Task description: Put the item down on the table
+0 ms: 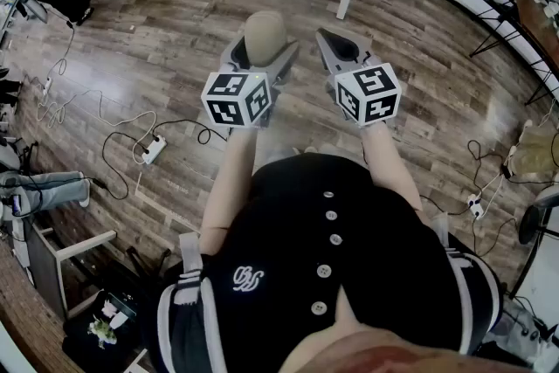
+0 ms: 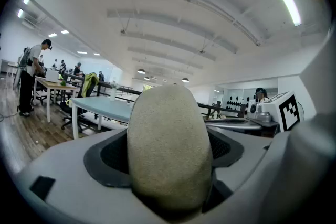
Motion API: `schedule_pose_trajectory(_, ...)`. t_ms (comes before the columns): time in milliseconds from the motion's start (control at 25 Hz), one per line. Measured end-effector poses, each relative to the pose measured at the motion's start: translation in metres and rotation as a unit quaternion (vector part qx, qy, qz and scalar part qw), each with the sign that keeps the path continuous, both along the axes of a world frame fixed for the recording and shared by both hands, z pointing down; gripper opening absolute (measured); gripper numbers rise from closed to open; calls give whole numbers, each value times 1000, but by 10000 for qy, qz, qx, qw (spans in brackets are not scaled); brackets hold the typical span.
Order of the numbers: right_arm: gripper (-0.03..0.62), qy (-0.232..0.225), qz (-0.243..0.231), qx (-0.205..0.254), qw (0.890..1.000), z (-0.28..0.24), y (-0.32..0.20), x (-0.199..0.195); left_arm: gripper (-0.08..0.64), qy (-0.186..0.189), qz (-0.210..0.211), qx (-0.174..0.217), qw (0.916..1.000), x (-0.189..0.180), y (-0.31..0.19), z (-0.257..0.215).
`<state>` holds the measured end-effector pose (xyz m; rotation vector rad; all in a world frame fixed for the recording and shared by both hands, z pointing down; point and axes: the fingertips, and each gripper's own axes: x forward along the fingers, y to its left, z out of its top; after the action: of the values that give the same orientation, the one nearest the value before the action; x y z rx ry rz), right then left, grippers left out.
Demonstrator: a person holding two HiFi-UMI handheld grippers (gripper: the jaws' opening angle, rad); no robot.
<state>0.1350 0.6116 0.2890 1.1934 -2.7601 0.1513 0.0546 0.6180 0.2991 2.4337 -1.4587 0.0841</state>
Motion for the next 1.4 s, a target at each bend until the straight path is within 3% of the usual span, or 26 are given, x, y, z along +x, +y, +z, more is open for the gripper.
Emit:
schedule_pose_trajectory(480, 12, 111, -112, -127, 9998, 16, -16, -2, 422, -36, 20, -195, 9998, 1, -21, 18)
schedule_pose_trajectory(720, 12, -208, -299, -249, 9990, 20, -20, -1, 422, 52, 24, -224, 9997, 10, -26, 22)
schedule_pose_trajectory(1200, 12, -228, -373, -618, 9971, 52, -37, 13, 422, 135, -96, -392, 9991, 20, -39, 40)
schedule_pose_trajectory(1400, 12, -229, -373, -609, 9972, 53, -62, 6, 423, 110, -127, -449, 9988, 10, -66, 45)
